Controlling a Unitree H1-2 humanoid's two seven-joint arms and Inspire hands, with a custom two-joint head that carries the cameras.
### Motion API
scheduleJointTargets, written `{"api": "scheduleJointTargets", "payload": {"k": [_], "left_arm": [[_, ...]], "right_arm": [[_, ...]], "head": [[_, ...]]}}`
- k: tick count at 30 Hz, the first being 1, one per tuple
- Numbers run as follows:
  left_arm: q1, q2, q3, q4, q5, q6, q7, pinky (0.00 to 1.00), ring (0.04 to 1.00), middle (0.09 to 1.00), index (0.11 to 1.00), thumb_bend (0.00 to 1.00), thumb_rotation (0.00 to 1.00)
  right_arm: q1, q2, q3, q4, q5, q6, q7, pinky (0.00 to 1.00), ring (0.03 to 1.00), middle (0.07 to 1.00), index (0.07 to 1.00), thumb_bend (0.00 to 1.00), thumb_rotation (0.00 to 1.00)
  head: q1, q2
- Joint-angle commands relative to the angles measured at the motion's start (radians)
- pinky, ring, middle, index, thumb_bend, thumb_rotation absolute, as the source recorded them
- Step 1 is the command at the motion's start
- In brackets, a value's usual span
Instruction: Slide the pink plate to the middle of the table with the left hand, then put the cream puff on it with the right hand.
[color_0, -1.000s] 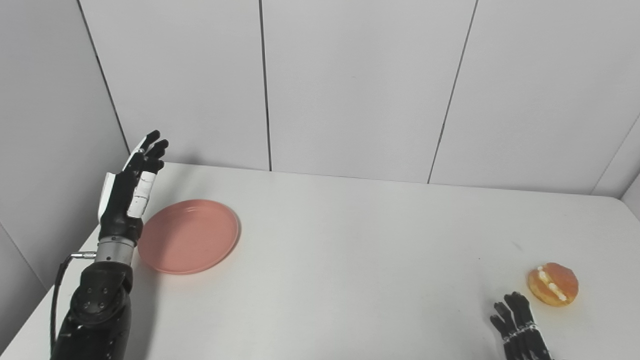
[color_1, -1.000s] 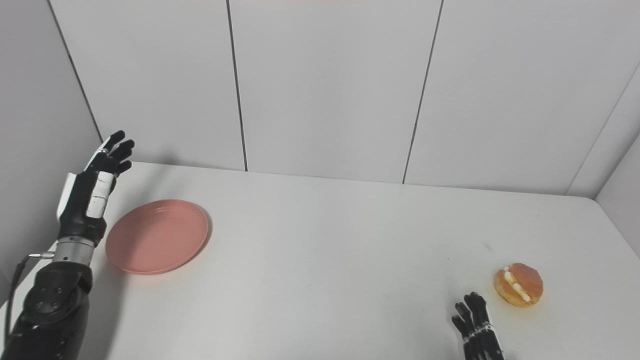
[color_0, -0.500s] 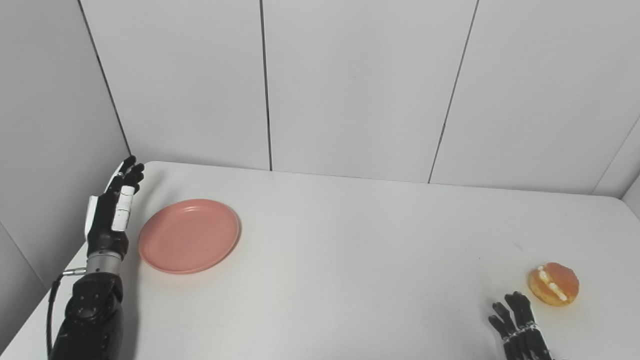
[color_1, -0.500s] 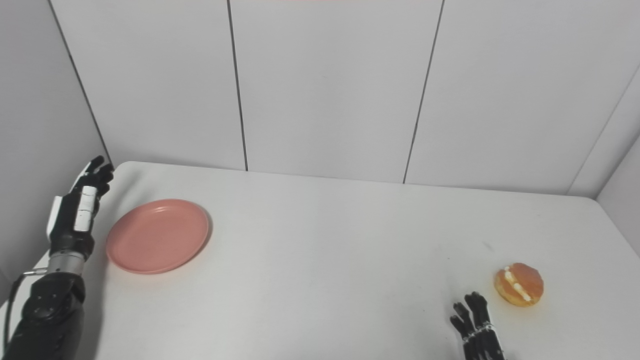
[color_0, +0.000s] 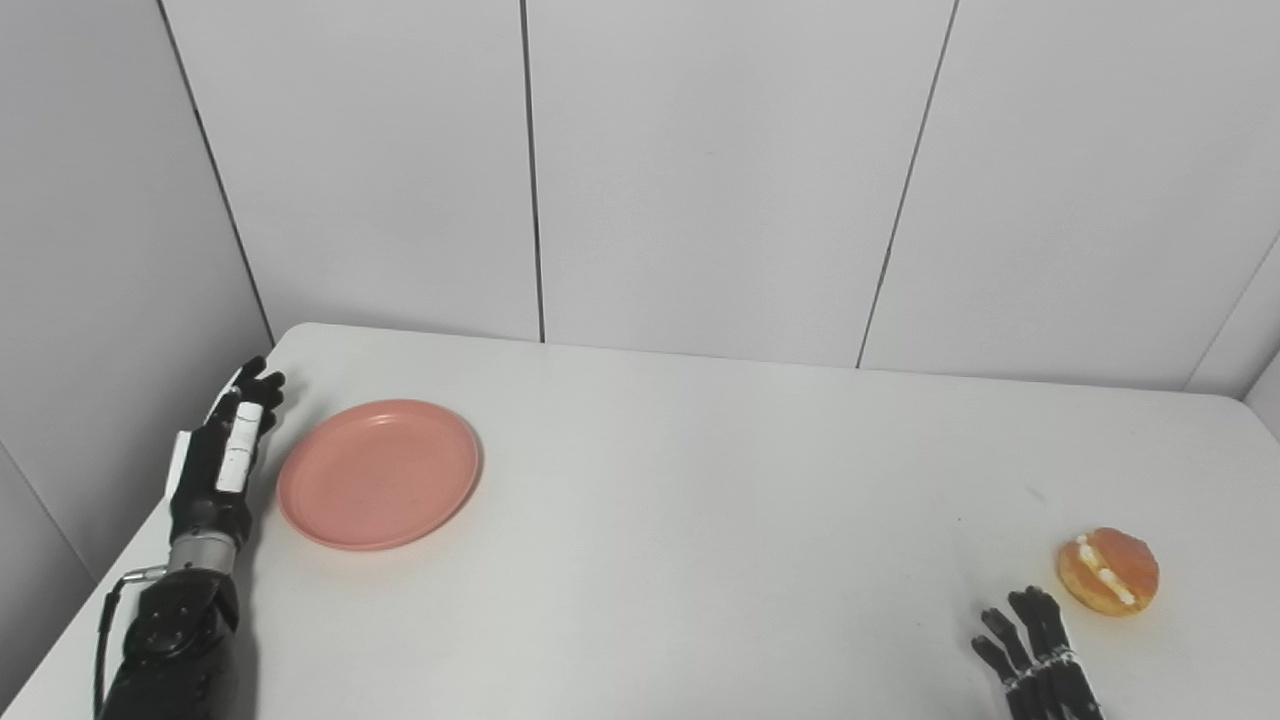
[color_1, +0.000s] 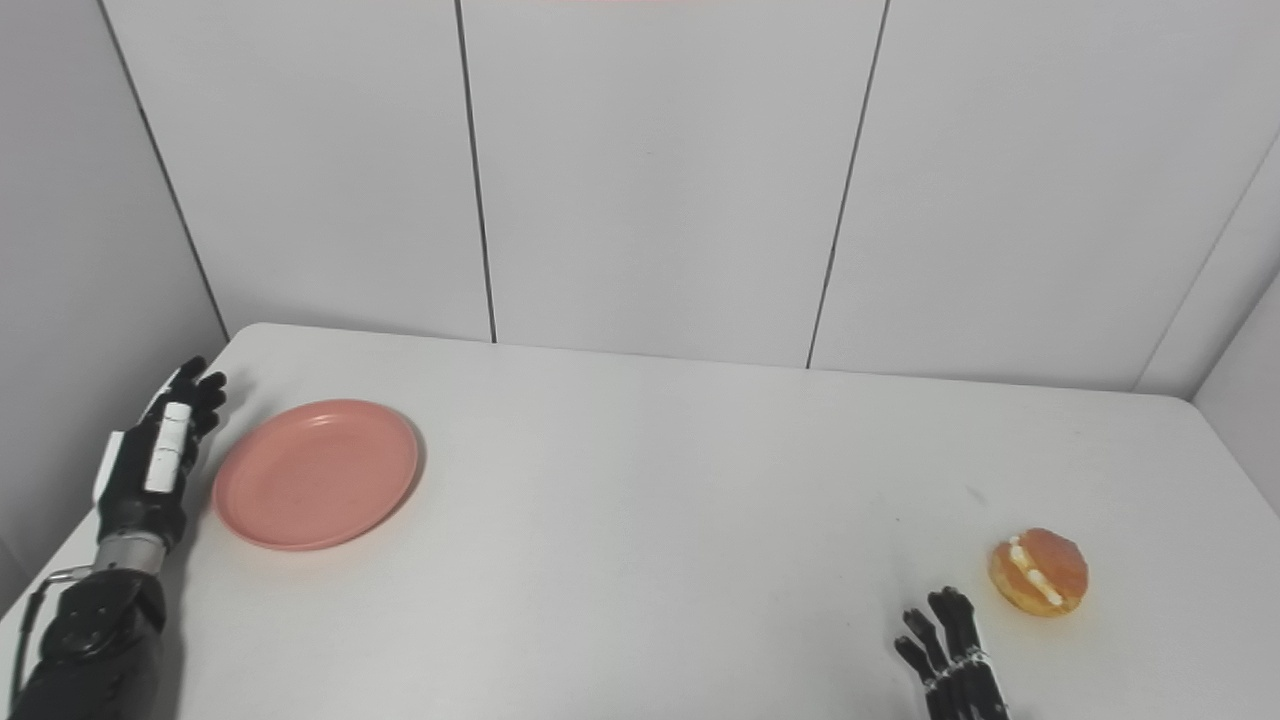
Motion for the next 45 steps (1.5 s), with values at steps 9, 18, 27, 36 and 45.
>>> {"api": "scheduleJointTargets", "payload": {"k": [9, 18, 27, 36, 45], "left_arm": [[-0.081, 0.043, 0.000, 0.146, 0.004, -0.058, -0.076, 0.83, 0.829, 0.821, 0.834, 1.00, 0.85], [-0.058, 0.017, -0.025, 0.083, 0.002, -0.057, -0.085, 0.85, 0.874, 0.869, 0.864, 1.00, 0.87], [0.015, -0.015, -0.062, -0.045, -0.007, -0.042, -0.097, 0.93, 0.932, 0.918, 0.918, 0.94, 0.89], [0.025, -0.028, -0.078, -0.055, -0.009, -0.037, -0.102, 0.89, 0.926, 0.927, 0.926, 0.87, 0.92], [0.037, -0.041, -0.094, -0.095, -0.003, 0.002, -0.095, 0.89, 0.927, 0.926, 0.929, 0.86, 0.92]], "right_arm": [[0.002, -0.011, 0.000, 0.145, -0.033, 0.135, -0.029, 0.90, 0.931, 0.986, 0.981, 0.90, 0.98], [0.005, -0.007, 0.001, 0.137, -0.027, 0.140, -0.031, 0.88, 0.919, 0.991, 0.985, 0.90, 0.98], [0.001, -0.005, 0.000, 0.138, -0.026, 0.143, -0.033, 0.85, 0.897, 0.983, 0.978, 0.88, 0.97], [0.005, -0.005, 0.004, 0.129, -0.032, 0.147, -0.036, 0.84, 0.894, 0.983, 0.977, 0.87, 0.98], [0.005, -0.003, 0.005, 0.125, -0.033, 0.152, -0.040, 0.83, 0.889, 0.983, 0.979, 0.87, 0.97]], "head": [[-0.003, 0.006], [-0.007, 0.010], [-0.011, 0.011], [-0.020, 0.017], [-0.022, 0.018]]}}
